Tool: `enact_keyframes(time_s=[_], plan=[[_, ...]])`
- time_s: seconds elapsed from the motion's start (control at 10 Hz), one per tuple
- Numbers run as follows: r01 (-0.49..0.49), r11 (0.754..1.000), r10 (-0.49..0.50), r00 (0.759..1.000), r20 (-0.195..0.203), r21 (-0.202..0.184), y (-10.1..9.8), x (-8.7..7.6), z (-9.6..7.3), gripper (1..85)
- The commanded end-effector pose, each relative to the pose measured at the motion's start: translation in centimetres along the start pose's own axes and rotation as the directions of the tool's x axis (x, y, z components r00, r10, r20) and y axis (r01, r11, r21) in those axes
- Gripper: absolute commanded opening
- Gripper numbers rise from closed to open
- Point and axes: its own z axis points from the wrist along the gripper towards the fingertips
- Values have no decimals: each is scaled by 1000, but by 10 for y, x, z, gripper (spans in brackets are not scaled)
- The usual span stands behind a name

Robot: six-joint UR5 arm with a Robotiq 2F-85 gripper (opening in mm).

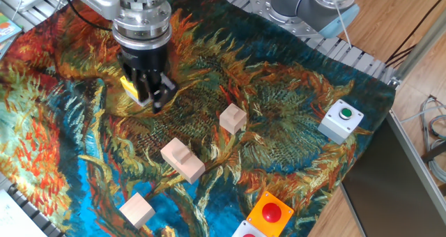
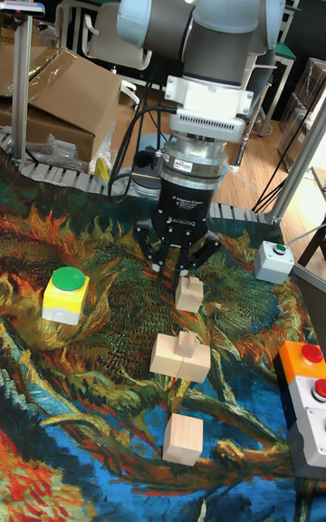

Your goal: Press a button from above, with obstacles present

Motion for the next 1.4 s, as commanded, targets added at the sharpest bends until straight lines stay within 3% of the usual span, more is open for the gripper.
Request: enact_keyframes(time_s=[0.0,0.1,0.3,0.4,0.5,0.7,0.8,0.9,1.0,1.1,1.2,1.3], plan=[[-30,999,30,1000,7,-16,6,-2,0,13],[-9,1000,9,1000,-2,3,1,0,1,13],[5,1000,-3,997,-77,24,-2,16,0,13],[1,998,4,997,-78,64,-10,13,1,13],[-3,997,8,997,-83,71,-12,14,2,13],[-3,1000,5,997,-75,29,-7,17,5,13],[-89,996,87,993,-84,-13,-1,23,8,13],[-122,992,119,984,-136,-17,-1,37,12,13],[-33,996,44,991,-128,84,-32,38,12,13],[10,994,1,994,-108,107,-40,35,10,13],[10,994,1,995,-100,106,-38,34,6,13],[-60,995,66,996,-65,81,-30,25,6,13]])
